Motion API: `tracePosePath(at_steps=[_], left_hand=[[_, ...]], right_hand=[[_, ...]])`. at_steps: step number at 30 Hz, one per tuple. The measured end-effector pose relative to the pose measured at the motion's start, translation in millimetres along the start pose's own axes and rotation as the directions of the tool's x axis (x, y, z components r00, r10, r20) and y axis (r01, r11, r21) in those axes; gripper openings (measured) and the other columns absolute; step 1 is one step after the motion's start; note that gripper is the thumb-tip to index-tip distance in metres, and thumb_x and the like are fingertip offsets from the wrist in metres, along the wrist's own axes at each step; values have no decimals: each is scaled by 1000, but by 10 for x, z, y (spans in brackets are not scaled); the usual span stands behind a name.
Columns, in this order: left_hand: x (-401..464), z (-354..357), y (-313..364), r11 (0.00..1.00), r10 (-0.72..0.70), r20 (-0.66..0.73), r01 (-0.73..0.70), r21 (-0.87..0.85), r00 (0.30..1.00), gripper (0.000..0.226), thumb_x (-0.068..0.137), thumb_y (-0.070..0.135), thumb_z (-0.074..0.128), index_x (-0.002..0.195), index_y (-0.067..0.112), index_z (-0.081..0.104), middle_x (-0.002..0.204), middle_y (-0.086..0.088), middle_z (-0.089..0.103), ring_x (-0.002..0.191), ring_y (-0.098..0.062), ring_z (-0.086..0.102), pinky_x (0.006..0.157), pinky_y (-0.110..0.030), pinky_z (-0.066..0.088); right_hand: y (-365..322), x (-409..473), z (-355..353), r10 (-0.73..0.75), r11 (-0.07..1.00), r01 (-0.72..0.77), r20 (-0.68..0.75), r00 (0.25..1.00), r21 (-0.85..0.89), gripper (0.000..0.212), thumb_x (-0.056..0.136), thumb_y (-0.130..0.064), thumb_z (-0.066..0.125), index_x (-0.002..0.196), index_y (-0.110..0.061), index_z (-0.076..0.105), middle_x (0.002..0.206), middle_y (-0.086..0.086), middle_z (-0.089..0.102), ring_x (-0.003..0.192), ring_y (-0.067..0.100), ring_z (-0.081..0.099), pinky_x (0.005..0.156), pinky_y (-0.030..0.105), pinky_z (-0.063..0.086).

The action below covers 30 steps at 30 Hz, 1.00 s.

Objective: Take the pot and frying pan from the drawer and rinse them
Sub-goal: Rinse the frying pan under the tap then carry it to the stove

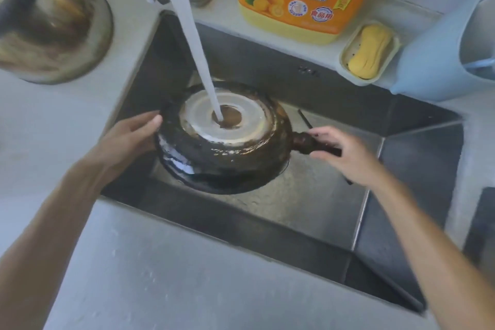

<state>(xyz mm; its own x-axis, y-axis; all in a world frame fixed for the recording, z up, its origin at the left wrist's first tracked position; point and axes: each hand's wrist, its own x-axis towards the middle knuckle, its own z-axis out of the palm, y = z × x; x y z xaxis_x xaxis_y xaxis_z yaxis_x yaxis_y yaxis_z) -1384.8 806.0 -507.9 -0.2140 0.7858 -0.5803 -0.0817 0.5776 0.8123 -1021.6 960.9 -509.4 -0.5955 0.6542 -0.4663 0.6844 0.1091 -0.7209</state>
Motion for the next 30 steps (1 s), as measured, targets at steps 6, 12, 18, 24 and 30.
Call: tracePosePath(at_steps=[6,12,18,24,30], left_hand=[[85,-145,402,968,219,-52,-211,139,974,61,67,62,71,121,37,61,111,1,71,111,-18,63,103,-39,44],[307,-204,301,963,250,9,-249,104,968,46,92,41,49,135,23,51,142,-4,51,134,-21,44,116,-48,26],[133,-38,-82,991,121,132,-127,39,984,61,83,38,66,139,28,44,137,1,56,126,-17,51,112,-42,35],[55,177,-207,993,116,187,-119,9,976,50,94,9,41,142,25,40,142,-3,50,126,-14,51,100,-25,45],[69,149,-176,999,44,-32,-43,24,999,37,91,38,46,127,35,55,124,13,64,118,-7,58,100,-27,46]], right_hand=[[131,-247,860,79,968,-69,-33,996,239,41,70,-25,79,92,-40,48,97,-22,66,91,-8,62,85,13,42],[-97,-664,845,-78,986,124,-359,930,108,38,75,-38,73,110,-30,59,105,-21,63,95,-6,58,86,5,40],[-243,-775,79,-509,781,267,-326,797,-564,32,79,-32,73,106,-17,70,101,-6,70,88,15,61,77,28,45],[-249,-517,-370,-539,693,307,-185,822,-652,34,83,-35,64,113,-19,68,97,0,72,86,20,60,69,32,43],[-60,-339,-191,-274,865,194,-112,955,-464,50,87,-57,41,125,-28,57,99,1,68,88,15,59,69,23,36]])
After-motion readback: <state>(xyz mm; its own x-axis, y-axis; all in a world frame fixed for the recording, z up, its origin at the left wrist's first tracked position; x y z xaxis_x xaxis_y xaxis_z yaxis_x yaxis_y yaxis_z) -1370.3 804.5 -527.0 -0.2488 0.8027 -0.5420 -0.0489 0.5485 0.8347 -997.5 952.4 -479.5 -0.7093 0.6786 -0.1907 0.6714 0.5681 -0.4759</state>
